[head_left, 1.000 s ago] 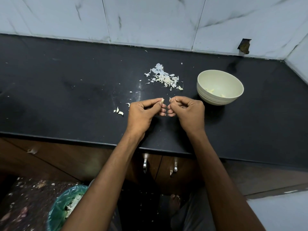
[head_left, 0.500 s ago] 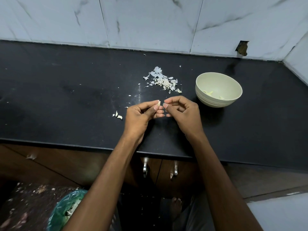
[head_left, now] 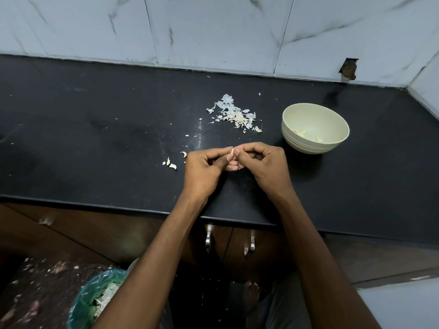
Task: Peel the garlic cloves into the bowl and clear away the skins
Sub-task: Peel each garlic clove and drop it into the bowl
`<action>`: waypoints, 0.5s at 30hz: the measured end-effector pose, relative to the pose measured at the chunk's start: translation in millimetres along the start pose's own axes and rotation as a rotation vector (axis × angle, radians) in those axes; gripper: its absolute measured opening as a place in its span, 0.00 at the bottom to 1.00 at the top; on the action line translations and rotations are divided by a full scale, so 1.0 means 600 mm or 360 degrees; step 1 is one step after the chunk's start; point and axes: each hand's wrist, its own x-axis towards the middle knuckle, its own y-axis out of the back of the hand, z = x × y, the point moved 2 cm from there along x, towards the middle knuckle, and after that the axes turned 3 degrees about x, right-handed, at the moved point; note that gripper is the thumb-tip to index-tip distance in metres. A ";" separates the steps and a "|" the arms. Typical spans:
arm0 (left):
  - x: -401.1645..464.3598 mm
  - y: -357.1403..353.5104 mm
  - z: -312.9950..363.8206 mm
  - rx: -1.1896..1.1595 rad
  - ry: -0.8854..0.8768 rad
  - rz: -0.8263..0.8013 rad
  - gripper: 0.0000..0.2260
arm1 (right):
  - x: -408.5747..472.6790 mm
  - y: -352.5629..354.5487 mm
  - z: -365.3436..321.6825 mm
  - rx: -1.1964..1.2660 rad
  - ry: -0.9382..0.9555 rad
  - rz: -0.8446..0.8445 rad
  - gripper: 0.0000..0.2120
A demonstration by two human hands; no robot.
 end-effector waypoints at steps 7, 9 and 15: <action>-0.005 -0.003 0.005 0.0025 -0.0038 -0.0002 0.09 | 0.002 -0.004 0.003 0.0021 -0.0092 0.0014 0.02; -0.005 -0.004 0.004 0.0053 -0.0084 -0.0040 0.15 | 0.003 -0.006 0.002 0.0015 -0.0102 0.0012 0.03; 0.001 -0.001 -0.003 0.0092 -0.0073 -0.0014 0.09 | 0.002 -0.006 0.006 -0.0023 -0.0142 0.0034 0.02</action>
